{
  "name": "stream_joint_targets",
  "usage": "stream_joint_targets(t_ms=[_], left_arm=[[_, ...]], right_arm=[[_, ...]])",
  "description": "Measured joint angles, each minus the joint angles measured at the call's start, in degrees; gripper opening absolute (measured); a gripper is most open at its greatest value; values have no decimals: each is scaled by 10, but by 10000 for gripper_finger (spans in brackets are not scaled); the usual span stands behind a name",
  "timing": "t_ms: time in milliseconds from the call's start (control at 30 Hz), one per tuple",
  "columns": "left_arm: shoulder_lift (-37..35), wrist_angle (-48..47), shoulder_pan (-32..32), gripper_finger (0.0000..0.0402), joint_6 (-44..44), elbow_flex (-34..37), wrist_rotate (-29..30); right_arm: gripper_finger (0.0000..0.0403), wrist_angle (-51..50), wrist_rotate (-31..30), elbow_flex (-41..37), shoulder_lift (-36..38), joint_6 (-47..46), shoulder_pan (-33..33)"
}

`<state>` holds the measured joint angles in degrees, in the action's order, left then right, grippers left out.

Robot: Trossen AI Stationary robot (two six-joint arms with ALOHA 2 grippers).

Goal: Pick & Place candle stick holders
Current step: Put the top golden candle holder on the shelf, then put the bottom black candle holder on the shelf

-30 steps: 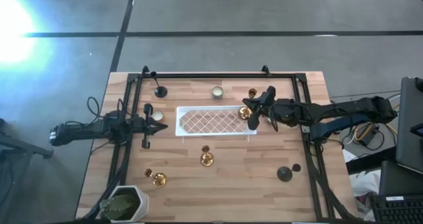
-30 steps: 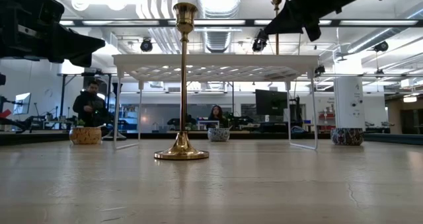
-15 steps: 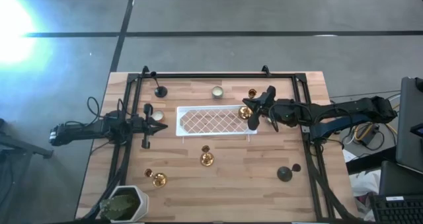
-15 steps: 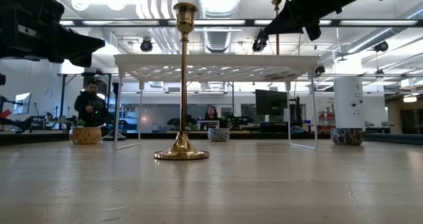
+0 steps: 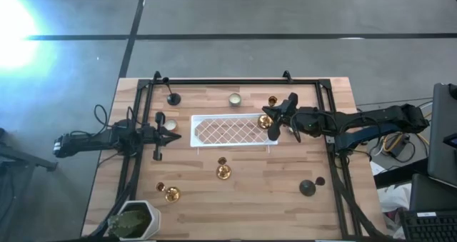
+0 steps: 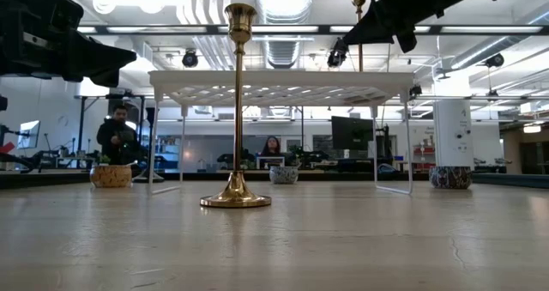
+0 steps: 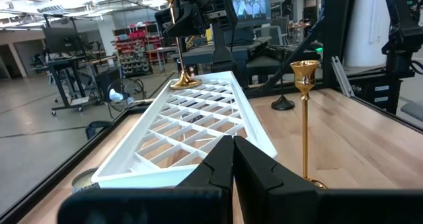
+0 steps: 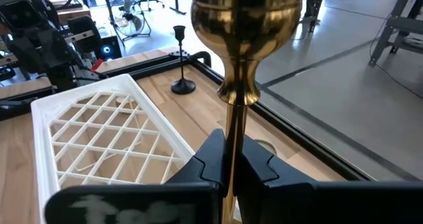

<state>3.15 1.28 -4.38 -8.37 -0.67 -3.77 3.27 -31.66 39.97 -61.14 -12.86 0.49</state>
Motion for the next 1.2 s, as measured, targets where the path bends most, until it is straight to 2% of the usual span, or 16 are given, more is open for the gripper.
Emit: stream_joint_targets(t_ms=[167, 267, 667, 867, 1033, 1200], left_arm=[[0, 0, 0, 14, 0, 0, 0], [0, 0, 0, 14, 0, 0, 0], [0, 0, 0, 14, 0, 0, 0], [0, 0, 0, 14, 0, 0, 0], [0, 0, 0, 14, 0, 0, 0], [0, 0, 0, 14, 0, 0, 0]], right_arm=[[14, 0, 0, 0, 0, 8, 0], [32, -2, 0, 0, 0, 11, 0], [185, -1, 0, 0, 0, 15, 0], [240, -11, 0, 0, 3, 29, 0], [260, -57, -12, 0, 35, 25, 0], [259, -137, -20, 0, 107, 0, 0]])
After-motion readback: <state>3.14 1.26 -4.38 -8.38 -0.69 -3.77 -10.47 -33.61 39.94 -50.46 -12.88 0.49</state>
